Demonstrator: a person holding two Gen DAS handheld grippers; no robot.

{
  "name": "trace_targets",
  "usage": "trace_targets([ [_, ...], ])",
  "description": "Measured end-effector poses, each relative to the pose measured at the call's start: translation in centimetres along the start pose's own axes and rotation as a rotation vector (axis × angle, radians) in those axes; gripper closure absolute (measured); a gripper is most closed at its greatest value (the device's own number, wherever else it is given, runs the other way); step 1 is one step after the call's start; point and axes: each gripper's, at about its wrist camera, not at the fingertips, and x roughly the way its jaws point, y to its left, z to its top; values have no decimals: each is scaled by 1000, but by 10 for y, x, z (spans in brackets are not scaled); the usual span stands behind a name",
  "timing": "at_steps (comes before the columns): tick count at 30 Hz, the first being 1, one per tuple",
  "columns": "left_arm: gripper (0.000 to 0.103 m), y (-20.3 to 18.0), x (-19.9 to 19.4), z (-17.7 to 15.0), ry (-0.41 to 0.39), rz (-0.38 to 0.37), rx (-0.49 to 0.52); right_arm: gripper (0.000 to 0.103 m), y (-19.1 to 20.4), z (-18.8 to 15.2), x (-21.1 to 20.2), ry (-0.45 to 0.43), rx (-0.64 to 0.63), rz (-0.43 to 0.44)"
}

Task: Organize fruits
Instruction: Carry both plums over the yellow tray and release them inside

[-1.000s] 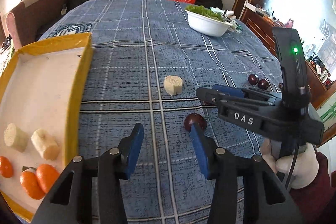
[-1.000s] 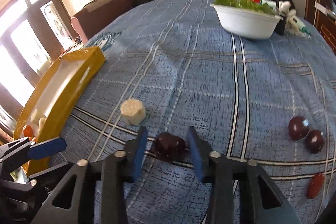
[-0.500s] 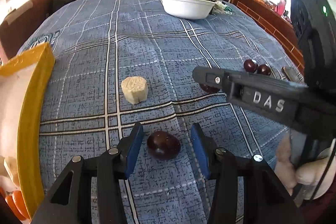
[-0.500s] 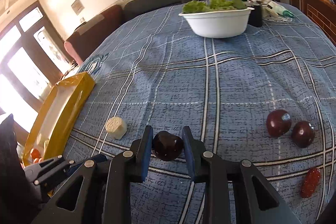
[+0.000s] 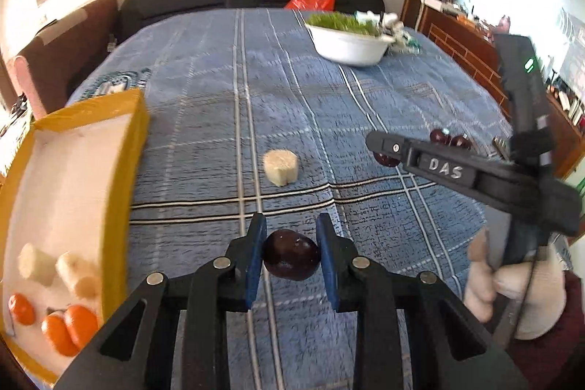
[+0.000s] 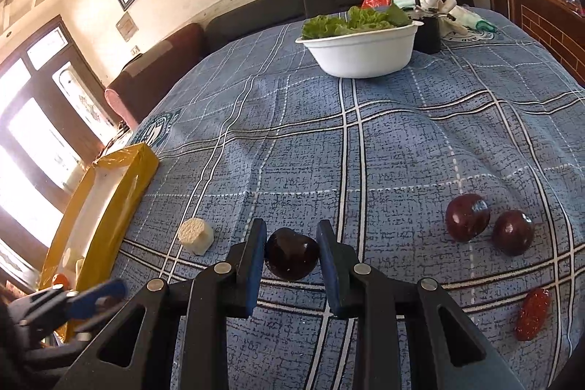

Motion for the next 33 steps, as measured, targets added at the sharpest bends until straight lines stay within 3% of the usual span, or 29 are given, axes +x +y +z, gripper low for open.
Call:
trace_targets([
  [5, 76, 10, -36, -2, -59, -14, -51, 72, 0, -5, -12, -31, 19, -43],
  [12, 76, 26, -71, -11, -123, -51, -130, 72, 26, -39, -71, -65, -31, -66],
  [20, 76, 72, -120, -15, -221, -12, -220, 72, 62, -39, -118, -88, 5, 49],
  [24, 76, 119, -148, -18, -267, 46, -296, 72, 99, -31, -114, -66, -15, 145],
  [29, 75, 190, -172, -22, -293, 120, -392, 72, 173, -19, -93, -22, -155, 197],
  [33, 75, 224, -150, -31, -231, 192, -398, 71, 227, -30, -57, 54, -267, 217],
])
